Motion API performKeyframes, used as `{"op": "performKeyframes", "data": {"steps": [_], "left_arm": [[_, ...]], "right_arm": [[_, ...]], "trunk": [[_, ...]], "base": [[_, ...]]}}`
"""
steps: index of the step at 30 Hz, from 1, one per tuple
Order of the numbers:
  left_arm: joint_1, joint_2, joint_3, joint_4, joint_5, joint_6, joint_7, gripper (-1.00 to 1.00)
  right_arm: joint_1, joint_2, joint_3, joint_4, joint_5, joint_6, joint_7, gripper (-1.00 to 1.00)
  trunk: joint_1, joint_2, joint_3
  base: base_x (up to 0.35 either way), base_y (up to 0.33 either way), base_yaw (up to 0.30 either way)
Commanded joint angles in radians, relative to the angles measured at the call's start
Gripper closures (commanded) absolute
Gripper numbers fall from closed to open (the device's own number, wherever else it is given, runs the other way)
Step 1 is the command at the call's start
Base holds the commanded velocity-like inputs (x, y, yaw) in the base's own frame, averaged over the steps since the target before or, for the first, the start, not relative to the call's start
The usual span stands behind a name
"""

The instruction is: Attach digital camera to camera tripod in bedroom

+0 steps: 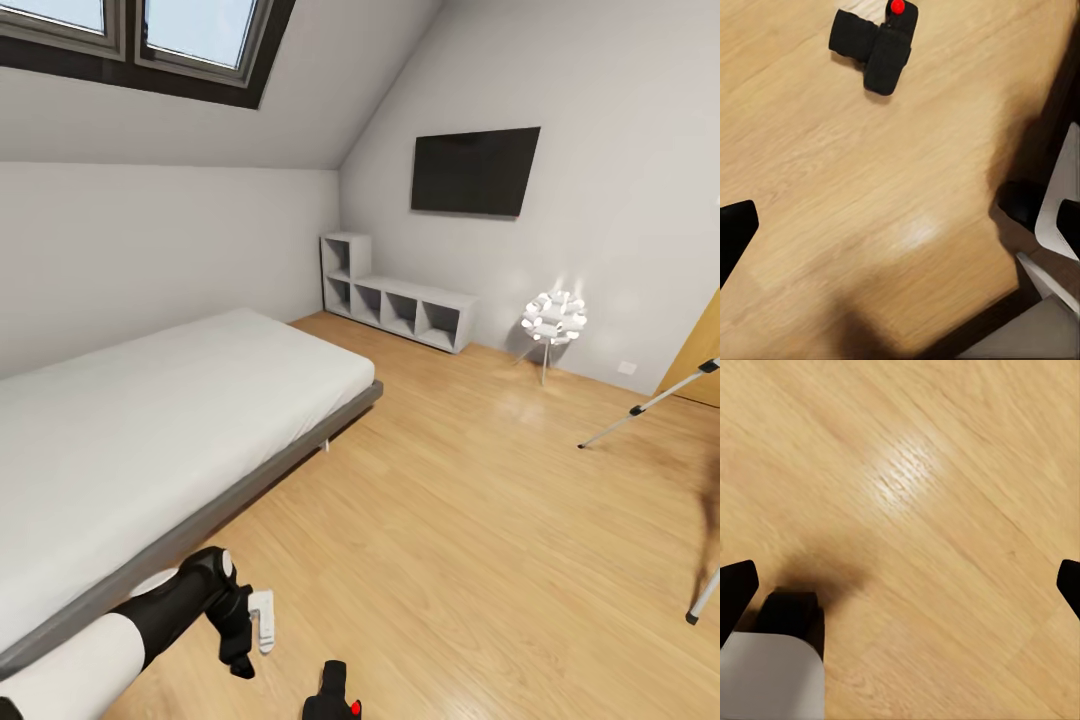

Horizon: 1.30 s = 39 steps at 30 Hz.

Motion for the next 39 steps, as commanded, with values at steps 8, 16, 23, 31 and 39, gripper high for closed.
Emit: {"op": "performKeyframes", "data": {"steps": [8, 16, 23, 31, 39], "left_arm": [[-0.001, -0.011, -0.010, -0.003, -0.016, 0.014, -0.024, -1.00], [-0.001, -0.010, -0.006, 0.000, -0.053, -0.059, -0.013, -1.00], [0.000, -0.013, 0.049, 0.022, -0.067, -0.220, 0.053, -1.00], [0.002, -0.024, 0.087, 0.042, -0.070, -0.293, 0.073, -1.00], [0.007, -0.047, 0.089, 0.065, -0.071, -0.279, 0.005, -1.00]], "right_arm": [[-0.010, -0.005, 0.001, -0.044, 0.000, 0.061, 0.006, -1.00], [-0.013, -0.025, 0.000, -0.065, -0.007, 0.078, 0.030, -1.00], [-0.012, -0.036, -0.005, -0.065, -0.010, 0.080, 0.048, -1.00], [-0.012, -0.038, -0.002, -0.068, -0.008, 0.071, 0.054, -1.00], [-0.011, -0.036, 0.001, -0.065, -0.002, 0.069, 0.053, -1.00]], "trunk": [[0.000, 0.000, -0.001], [0.000, 0.000, -0.001], [0.000, 0.000, -0.001], [0.000, 0.000, -0.001], [0.011, -0.021, -0.010]], "base": [[0.000, 0.000, 0.000], [0.000, 0.000, 0.000], [0.000, 0.000, 0.000], [0.000, 0.000, 0.000], [0.000, 0.000, 0.000]]}}
